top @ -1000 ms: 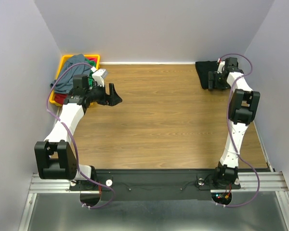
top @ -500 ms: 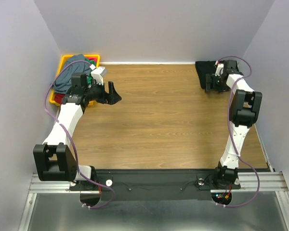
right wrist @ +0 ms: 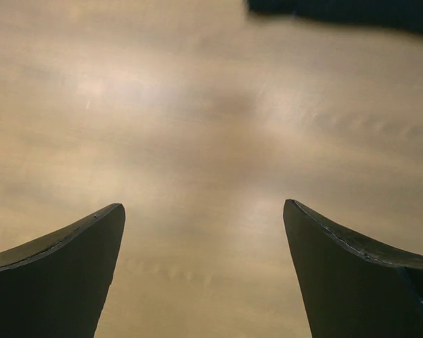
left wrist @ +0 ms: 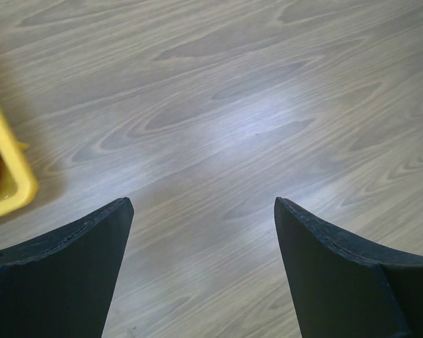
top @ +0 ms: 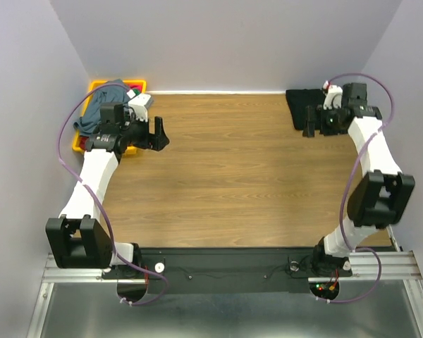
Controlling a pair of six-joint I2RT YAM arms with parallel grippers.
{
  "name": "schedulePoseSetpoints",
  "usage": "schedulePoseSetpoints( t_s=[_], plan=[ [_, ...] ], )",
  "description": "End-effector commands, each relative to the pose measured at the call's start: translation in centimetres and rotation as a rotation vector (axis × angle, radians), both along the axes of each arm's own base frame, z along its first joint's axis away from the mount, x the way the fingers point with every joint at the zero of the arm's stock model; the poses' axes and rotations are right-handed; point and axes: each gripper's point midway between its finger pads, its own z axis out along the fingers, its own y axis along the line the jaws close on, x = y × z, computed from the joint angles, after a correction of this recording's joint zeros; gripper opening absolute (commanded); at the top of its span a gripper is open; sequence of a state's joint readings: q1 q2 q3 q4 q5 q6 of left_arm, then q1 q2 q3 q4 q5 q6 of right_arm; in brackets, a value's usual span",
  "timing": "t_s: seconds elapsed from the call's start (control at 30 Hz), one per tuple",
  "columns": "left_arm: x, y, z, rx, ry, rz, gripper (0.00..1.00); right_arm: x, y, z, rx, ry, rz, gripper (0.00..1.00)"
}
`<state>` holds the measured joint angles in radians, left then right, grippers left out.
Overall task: Fold and stack the t-shirts
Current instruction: Reset both grippers
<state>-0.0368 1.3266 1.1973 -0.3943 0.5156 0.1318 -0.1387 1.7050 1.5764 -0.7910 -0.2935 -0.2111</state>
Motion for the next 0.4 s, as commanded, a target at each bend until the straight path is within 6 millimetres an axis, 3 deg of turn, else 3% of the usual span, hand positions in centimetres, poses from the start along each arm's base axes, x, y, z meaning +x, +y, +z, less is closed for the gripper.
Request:
schedulePoseSetpoints(
  t_s=[0.0,0.03,0.07,0.2,0.37],
  plan=[
    [0.2,1.9,-0.4,0.094,-0.029,0.045,0.94,-5.4,1.7,-0.7,0.072,0.075,0.025,1.0],
    [0.1,2.0,-0.5,0.103,-0.031,0.049,0.94,-6.4,2.1,-0.5,0.089,0.073,0.028,1.0],
    [-0.2,2.2,-1.2,0.111,-0.019,0.052,0.94,-7.8,2.5,-2.0,0.105,0.114,0.032,1.0],
    [-1.4,2.7,-2.4,0.147,-0.023,0.054,0.94,-11.7,3.9,-4.2,0.149,0.167,0.062,1.0],
    [-3.2,3.0,-2.6,0.161,-0.053,0.06,0.94,-14.0,4.0,-5.0,0.14,0.162,0.056,1.0]
  ],
)
